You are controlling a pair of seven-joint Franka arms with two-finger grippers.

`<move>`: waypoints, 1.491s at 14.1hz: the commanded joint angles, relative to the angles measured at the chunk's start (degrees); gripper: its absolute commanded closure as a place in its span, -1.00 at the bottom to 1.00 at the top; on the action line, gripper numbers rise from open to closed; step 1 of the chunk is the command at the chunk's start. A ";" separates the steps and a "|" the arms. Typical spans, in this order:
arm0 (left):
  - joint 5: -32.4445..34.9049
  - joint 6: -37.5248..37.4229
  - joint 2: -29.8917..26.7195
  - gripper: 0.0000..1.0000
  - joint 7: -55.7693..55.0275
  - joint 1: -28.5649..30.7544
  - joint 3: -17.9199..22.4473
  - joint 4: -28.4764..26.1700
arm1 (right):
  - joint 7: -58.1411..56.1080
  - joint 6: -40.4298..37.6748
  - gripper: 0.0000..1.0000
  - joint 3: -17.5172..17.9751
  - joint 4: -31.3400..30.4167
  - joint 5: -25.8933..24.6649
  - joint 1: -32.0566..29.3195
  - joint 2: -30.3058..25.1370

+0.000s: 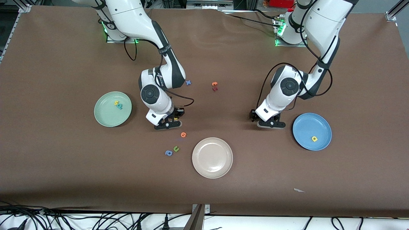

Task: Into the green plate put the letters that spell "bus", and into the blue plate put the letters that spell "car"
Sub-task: 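Grasp the yellow n with the right gripper, then carry the yellow n to the green plate and open the right gripper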

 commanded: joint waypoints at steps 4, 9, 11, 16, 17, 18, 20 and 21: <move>1.75 0.11 2.26 -0.42 0.24 -0.98 1.79 2.22 | -1.20 -5.50 0.90 -4.03 1.33 -1.22 0.82 -0.84; 1.93 0.02 2.88 0.06 0.24 -1.42 1.70 2.13 | -20.22 -23.79 0.90 -19.23 0.45 -2.63 0.82 -4.62; 2.02 0.02 2.88 0.17 0.24 -1.50 1.70 2.13 | -29.63 -26.01 0.90 -24.95 -2.26 -2.54 0.73 -4.71; 2.36 -0.51 2.09 0.28 0.16 -2.38 1.88 1.43 | -33.54 -18.12 0.51 -26.12 -12.63 -1.14 -0.06 -4.36; 3.85 -0.77 1.91 0.28 0.07 -2.38 2.14 1.43 | -33.37 -18.45 -0.63 -26.12 -12.56 -1.14 -0.06 -4.27; 4.47 -0.95 1.65 0.28 0.07 -2.47 2.75 1.43 | -32.84 -18.80 -0.99 -26.12 -12.30 -1.14 0.02 -4.62; 4.57 -2.96 0.68 0.28 0.16 -3.70 3.90 1.43 | -32.58 -21.25 -1.00 -26.64 -9.94 -1.23 0.38 -4.89; 4.65 -3.75 0.07 0.28 0.50 -3.79 3.90 1.43 | -32.14 -23.71 -1.00 -27.08 -7.66 -1.23 0.55 -4.89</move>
